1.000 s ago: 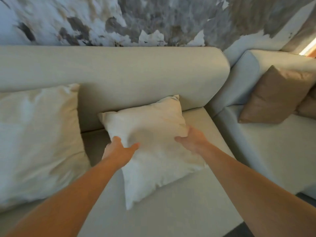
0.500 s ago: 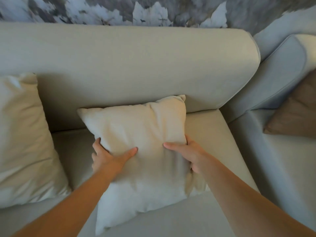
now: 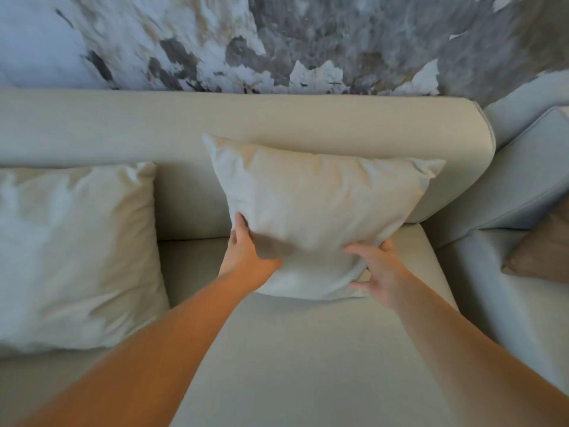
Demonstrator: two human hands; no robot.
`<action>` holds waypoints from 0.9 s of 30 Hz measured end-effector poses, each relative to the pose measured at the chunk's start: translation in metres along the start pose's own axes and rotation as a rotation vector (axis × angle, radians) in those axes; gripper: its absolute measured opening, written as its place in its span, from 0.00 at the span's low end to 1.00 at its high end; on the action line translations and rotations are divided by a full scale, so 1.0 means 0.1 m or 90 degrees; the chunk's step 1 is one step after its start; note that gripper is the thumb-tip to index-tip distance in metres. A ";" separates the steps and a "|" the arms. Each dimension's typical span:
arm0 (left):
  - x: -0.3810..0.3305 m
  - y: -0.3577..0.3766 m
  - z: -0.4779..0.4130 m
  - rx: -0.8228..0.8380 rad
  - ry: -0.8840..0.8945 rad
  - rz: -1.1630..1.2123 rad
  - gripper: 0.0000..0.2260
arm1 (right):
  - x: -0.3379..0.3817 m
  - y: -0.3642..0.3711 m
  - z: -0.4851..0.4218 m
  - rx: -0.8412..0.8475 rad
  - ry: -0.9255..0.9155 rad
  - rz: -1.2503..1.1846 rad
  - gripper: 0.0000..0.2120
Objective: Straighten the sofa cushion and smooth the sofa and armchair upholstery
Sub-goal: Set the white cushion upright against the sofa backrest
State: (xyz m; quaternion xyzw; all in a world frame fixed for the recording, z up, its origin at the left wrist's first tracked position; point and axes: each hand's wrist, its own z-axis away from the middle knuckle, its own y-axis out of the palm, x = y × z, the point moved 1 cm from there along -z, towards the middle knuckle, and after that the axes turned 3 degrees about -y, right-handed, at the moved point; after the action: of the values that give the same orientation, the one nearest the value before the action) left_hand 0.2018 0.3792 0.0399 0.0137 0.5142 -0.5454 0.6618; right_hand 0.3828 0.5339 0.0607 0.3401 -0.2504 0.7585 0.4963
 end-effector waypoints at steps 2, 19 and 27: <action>0.03 -0.07 0.01 0.005 -0.009 0.012 0.49 | -0.05 0.06 0.02 -0.028 -0.012 0.002 0.37; 0.36 -2.76 2.54 -0.010 0.107 -0.432 0.13 | 0.06 1.81 3.41 0.144 -0.253 0.682 0.09; 1.94 -4.83 4.29 -0.064 0.018 -0.576 0.13 | -0.76 3.61 5.38 0.303 -0.330 0.871 0.09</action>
State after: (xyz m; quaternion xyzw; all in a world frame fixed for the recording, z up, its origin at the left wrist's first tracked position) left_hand 0.1074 -0.2017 0.3695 -0.2374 0.5031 -0.7537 0.3498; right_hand 0.2146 -0.0343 0.3330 0.3739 -0.3433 0.8261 -0.2447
